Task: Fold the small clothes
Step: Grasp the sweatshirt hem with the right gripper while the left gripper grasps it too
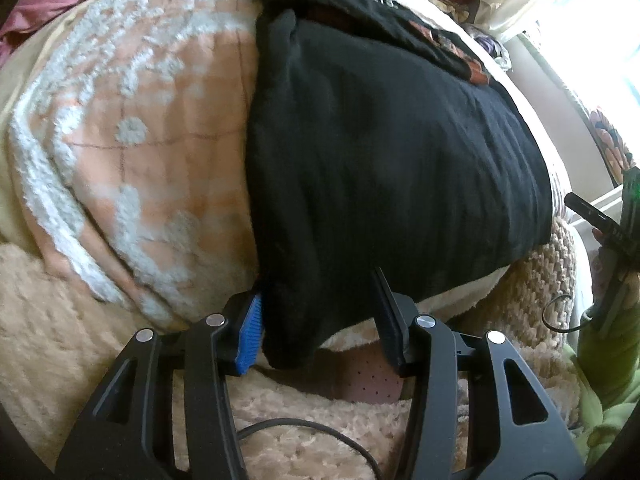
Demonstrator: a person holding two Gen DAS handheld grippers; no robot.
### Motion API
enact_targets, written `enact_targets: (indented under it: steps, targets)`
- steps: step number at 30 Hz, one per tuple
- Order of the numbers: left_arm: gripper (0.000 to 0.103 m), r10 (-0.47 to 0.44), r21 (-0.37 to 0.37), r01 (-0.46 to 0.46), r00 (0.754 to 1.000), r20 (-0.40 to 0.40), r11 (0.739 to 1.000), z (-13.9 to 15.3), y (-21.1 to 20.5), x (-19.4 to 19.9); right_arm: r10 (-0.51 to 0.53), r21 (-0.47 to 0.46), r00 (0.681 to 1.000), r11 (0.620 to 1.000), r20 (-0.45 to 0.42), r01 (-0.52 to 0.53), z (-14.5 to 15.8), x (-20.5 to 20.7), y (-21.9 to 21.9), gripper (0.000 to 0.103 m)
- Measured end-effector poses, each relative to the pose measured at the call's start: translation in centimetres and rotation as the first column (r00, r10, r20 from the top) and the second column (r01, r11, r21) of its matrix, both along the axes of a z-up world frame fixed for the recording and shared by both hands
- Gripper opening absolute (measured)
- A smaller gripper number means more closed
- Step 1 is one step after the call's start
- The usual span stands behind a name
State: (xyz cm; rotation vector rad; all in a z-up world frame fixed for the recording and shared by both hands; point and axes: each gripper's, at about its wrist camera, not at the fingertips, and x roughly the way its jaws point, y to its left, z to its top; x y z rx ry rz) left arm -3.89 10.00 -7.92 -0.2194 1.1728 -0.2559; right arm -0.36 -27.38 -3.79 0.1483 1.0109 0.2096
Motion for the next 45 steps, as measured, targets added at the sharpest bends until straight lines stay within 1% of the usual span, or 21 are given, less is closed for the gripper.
enact_targets:
  steps: [3,6,13,14,15,16,17,18,20,21,22,23,29,33,34,35,37,40,42,44,45]
  targets:
    - [0.040,-0.003,0.015,0.003,1.000,0.005,1.000,-0.2,-0.3,0.0,0.008,0.013,0.999,1.000,-0.036,-0.007,-0.9,-0.3,-0.4,0.098]
    - [0.040,0.004,0.004,-0.004,1.000,0.002,1.000,-0.3,-0.1,0.1,0.018,0.022,0.998,1.000,-0.066,-0.017,-1.7,-0.4,-0.6,0.098]
    - [0.040,0.015,-0.008,-0.015,1.000,0.003,1.000,-0.6,0.1,0.1,0.004,0.052,0.991,0.999,-0.133,0.003,-4.0,0.2,-1.7,0.097]
    - [0.040,0.017,-0.013,-0.017,1.000,0.002,1.000,-0.6,0.2,0.1,0.002,0.057,0.990,0.998,-0.142,0.006,-4.4,0.2,-1.8,0.089]
    - [0.040,0.019,-0.015,-0.019,1.000,0.002,1.000,-0.6,0.3,0.1,0.007,0.066,0.988,0.998,-0.154,0.003,-4.8,0.2,-1.9,0.084]
    - [0.040,0.020,-0.018,-0.020,1.000,0.001,1.000,-0.7,0.3,0.1,0.006,0.060,0.987,0.998,-0.159,0.003,-5.1,0.1,-2.0,0.076]
    - [0.040,0.022,-0.020,-0.022,1.000,0.001,1.000,-0.7,0.4,0.1,0.007,0.051,0.988,0.999,-0.156,0.001,-5.2,0.0,-2.1,0.066]
    - [0.040,0.023,-0.022,-0.023,1.000,0.001,0.999,-0.7,0.4,0.1,0.013,0.032,0.988,0.999,-0.151,-0.008,-5.2,-0.3,-2.1,0.061]
    - [0.040,0.028,-0.028,-0.028,1.000,-0.001,0.999,-0.8,0.5,0.2,0.022,0.028,0.990,0.999,-0.138,-0.018,-4.9,-0.7,-2.3,0.033]
    - [0.040,0.030,-0.030,-0.030,1.000,-0.001,0.999,-0.8,0.5,0.2,0.017,0.040,0.991,0.999,-0.131,-0.012,-4.7,-0.9,-2.6,0.026]
    - [0.040,0.030,-0.031,-0.030,1.000,-0.001,0.999,-0.8,0.6,0.2,0.015,0.054,0.992,0.998,-0.126,-0.008,-4.5,-1.0,-2.8,0.011]
    - [0.040,0.030,-0.031,-0.030,1.000,-0.001,0.999,-0.8,0.6,0.2,0.020,0.077,0.993,0.997,-0.116,-0.011,-4.2,-1.1,-2.9,0.008]
    - [0.036,0.044,-0.031,-0.044,0.999,-0.005,0.999,-0.8,0.8,0.2,0.056,0.127,0.998,0.990,0.016,-0.057,-0.6,-1.5,-2.2,0.007]
    - [0.030,0.048,-0.021,-0.048,0.999,0.000,0.999,-0.6,0.7,0.0,0.035,0.188,0.994,0.981,0.107,-0.054,1.9,-1.3,-2.5,0.007]
    - [0.029,0.050,-0.021,-0.050,0.999,0.002,0.999,-0.5,0.7,-0.1,0.027,0.202,0.992,0.978,0.120,-0.051,2.3,-1.2,-2.5,0.007]
    - [0.026,0.051,-0.020,-0.051,0.999,0.005,0.999,-0.4,0.7,-0.2,0.019,0.216,0.991,0.975,0.133,-0.048,2.7,-1.0,-2.6,0.007]
    - [0.015,0.055,-0.023,-0.055,0.998,0.012,0.998,-0.2,0.9,-0.3,0.008,0.219,0.987,0.975,0.162,-0.044,3.5,-0.5,-2.4,0.007]
    - [0.006,0.065,-0.046,-0.063,0.997,0.031,0.997,0.6,1.5,-0.5,0.004,0.220,0.982,0.974,0.186,-0.045,4.2,0.0,-2.3,0.007]
    - [0.004,0.069,-0.063,-0.066,0.996,0.048,0.996,1.2,1.8,-0.6,0.004,0.214,0.979,0.976,0.202,-0.048,4.5,0.3,-2.0,0.007]
    - [0.004,0.071,-0.100,-0.062,0.994,0.085,0.993,2.2,2.0,-0.9,0.000,0.211,0.977,0.976,0.215,-0.046,4.8,0.4,-1.8,0.007]
    - [0.004,0.069,-0.106,-0.058,0.992,0.101,0.993,2.8,2.0,-1.0,-0.004,0.211,0.975,0.977,0.224,-0.045,4.9,0.4,-1.8,0.007]
